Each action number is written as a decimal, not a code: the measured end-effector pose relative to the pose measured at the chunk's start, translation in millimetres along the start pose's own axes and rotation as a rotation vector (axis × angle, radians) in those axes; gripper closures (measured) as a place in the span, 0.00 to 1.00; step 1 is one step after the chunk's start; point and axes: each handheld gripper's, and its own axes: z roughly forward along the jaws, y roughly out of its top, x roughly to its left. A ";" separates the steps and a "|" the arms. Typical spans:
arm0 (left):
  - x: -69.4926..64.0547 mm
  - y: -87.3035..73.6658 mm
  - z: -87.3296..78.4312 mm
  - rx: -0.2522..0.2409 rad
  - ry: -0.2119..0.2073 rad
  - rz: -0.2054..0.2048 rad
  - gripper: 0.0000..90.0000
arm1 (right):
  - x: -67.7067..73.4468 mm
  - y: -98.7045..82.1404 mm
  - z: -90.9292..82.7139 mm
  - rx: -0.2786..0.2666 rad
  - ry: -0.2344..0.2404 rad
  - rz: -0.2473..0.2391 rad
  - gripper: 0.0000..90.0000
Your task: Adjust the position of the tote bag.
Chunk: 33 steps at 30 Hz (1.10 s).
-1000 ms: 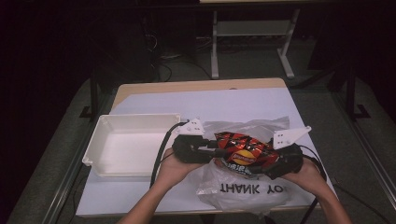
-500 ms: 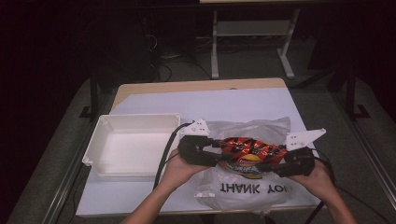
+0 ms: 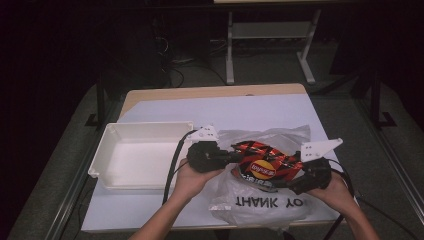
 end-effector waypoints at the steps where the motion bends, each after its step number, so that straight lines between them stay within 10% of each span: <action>1: -0.2 0.0 0.0 -0.001 0.000 -0.006 1.00 | 2.1 -3.0 -1.1 -0.011 -0.014 -0.005 0.30; 13: 4.7 -1.2 1.2 -0.025 -0.007 -0.088 1.00 | 10.5 -18.4 11.2 -0.016 -0.165 -0.047 0.26; 24: 9.0 -2.0 -6.5 -0.045 0.010 -0.073 0.89 | 2.4 -11.2 14.6 -0.039 -0.113 -0.017 0.64; 33: 11.1 -1.4 -12.8 -0.052 0.020 -0.048 0.78 | -5.1 -7.3 10.8 -0.041 -0.078 0.011 0.73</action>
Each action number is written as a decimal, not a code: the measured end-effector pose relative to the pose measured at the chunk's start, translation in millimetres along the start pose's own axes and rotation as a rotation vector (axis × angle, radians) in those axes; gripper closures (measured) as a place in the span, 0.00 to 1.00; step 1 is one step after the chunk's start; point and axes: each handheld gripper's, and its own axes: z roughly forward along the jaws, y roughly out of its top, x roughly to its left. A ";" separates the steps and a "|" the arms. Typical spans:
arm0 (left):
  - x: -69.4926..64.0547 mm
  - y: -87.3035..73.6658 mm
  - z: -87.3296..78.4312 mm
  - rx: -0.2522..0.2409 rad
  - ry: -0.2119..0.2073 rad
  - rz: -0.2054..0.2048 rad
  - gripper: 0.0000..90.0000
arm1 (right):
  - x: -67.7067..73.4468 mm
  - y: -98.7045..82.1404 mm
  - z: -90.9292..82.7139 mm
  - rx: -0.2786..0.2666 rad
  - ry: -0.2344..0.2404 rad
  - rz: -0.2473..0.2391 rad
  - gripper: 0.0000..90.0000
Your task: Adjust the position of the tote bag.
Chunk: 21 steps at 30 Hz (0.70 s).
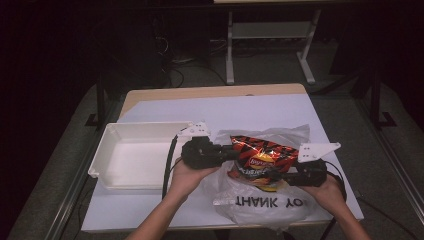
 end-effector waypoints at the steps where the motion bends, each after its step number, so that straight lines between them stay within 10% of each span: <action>1: -0.6 -0.1 -0.5 0.001 0.008 0.002 0.78 | -1.0 0.0 -1.0 -0.001 0.007 0.004 0.74; 21: -11.8 -5.4 -23.5 0.044 0.104 0.107 0.52 | -6.0 15.5 -12.7 -0.017 0.058 0.033 0.78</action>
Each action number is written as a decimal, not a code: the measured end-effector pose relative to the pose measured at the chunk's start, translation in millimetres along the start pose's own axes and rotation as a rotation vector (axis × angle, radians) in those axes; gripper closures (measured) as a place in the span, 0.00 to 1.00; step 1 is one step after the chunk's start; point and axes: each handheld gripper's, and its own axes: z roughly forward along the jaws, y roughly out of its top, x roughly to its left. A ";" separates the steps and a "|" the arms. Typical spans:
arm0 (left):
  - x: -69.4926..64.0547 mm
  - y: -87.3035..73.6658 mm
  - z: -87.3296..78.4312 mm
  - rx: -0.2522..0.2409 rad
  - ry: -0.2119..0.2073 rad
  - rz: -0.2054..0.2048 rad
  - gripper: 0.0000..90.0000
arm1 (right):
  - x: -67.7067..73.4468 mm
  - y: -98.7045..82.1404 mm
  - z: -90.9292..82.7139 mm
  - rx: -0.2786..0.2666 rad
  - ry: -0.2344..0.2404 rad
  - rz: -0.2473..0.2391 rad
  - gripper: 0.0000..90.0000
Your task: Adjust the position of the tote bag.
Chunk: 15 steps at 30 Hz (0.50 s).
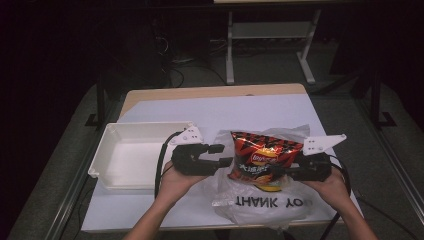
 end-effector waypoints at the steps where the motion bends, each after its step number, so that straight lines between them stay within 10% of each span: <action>1: -1.1 -0.3 -2.0 0.002 0.005 0.006 0.51 | 0.1 1.6 -0.8 -0.004 0.002 -0.002 0.78; 15: -2.6 -17.9 -35.6 -0.016 0.082 0.015 0.43 | 5.3 27.5 -14.8 -0.027 0.031 0.007 0.78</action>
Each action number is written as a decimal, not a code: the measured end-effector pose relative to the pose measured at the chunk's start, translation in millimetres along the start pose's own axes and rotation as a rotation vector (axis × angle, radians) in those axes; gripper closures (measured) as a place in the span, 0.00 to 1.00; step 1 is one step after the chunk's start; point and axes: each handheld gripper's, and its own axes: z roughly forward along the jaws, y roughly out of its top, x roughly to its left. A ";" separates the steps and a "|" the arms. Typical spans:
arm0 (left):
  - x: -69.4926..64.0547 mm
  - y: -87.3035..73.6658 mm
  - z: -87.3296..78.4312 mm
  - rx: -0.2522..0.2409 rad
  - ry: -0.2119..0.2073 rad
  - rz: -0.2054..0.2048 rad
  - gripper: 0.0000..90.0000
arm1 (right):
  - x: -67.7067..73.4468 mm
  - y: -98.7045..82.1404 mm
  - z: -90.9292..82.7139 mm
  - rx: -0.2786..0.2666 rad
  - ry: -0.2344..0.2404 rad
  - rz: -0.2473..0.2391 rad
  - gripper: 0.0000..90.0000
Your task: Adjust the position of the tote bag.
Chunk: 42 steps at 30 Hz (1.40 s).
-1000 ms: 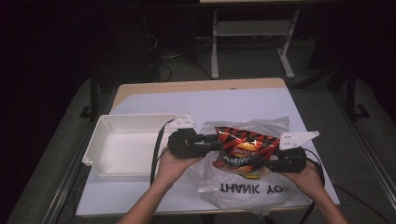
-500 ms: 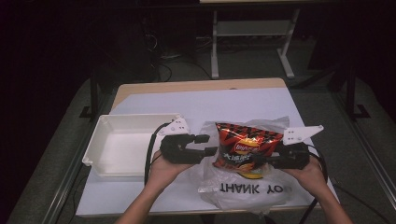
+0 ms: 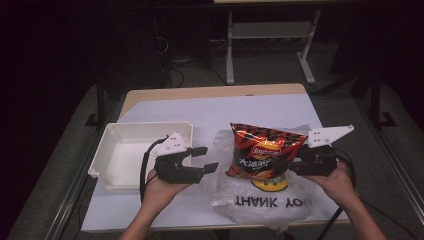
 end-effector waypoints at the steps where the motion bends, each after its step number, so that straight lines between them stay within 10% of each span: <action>1: 0.2 -1.4 -2.2 -0.003 0.007 -0.001 0.43 | 0.2 2.1 -1.0 0.000 0.000 -0.001 0.78; 28: -9.0 -41.3 -33.2 0.023 0.139 0.038 0.40 | 7.0 77.8 -11.0 0.019 0.041 -0.020 0.78; 42: -12.8 -56.6 -40.4 0.017 0.151 0.027 0.40 | 3.9 120.4 16.1 0.047 0.079 -0.044 0.78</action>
